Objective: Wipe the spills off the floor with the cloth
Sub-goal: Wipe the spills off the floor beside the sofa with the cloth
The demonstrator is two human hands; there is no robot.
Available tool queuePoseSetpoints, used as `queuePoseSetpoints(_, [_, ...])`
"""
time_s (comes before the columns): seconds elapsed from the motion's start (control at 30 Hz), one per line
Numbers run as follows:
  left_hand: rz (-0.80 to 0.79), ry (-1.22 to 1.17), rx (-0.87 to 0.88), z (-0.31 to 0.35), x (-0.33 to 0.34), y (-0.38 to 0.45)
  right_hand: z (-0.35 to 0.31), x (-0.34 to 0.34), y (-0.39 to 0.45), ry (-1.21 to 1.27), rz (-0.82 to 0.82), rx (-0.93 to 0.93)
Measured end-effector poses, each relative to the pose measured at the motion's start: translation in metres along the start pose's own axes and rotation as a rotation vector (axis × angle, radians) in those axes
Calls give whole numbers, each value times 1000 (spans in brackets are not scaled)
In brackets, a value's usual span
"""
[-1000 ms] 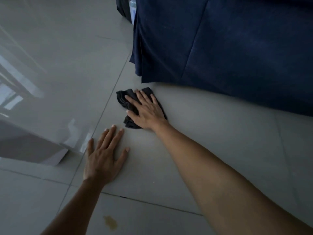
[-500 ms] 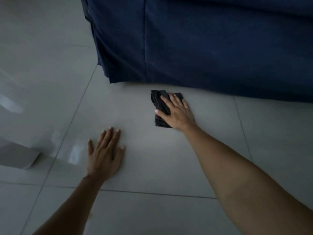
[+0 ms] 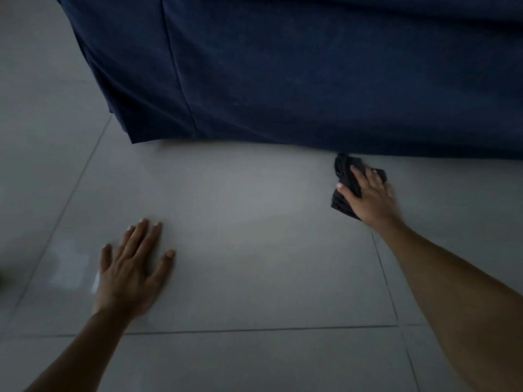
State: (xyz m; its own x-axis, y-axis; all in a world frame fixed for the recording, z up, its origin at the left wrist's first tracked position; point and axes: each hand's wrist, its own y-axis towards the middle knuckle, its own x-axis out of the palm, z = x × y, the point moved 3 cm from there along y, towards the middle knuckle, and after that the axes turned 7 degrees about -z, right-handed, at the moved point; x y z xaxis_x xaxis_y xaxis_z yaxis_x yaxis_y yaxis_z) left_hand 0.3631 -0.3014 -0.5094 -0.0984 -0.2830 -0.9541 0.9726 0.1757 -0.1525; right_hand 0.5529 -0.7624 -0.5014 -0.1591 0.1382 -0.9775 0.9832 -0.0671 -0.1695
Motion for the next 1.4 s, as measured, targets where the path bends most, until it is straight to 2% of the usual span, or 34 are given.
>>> queuePoseSetpoints(0.1, [5, 5, 12, 2, -2, -1, 19, -2, -12, 15, -11, 81])
queuePoseSetpoints(0.27, [1, 0, 7, 3, -3, -1, 14, 2, -36, 37, -53, 222])
queuePoseSetpoints(0.5, [-106, -13, 59, -14, -15, -7, -24, 12, -75, 52, -111, 258])
queuePoseSetpoints(0.63, [-92, 19, -23, -69, -25, -41, -73, 22, -92, 45, -120, 212])
queuePoseSetpoints(0.77, [-87, 51, -30, -110, -24, -67, -124, 31, -96, 25, -106, 179])
queuePoseSetpoints(1.13, [-35, -12, -29, -115, -23, -68, -313, 56, -93, 69, -95, -80])
queuePoseSetpoints(1.4, [13, -16, -7, -114, -25, -68, -419, 70, -97, 111, -110, -253])
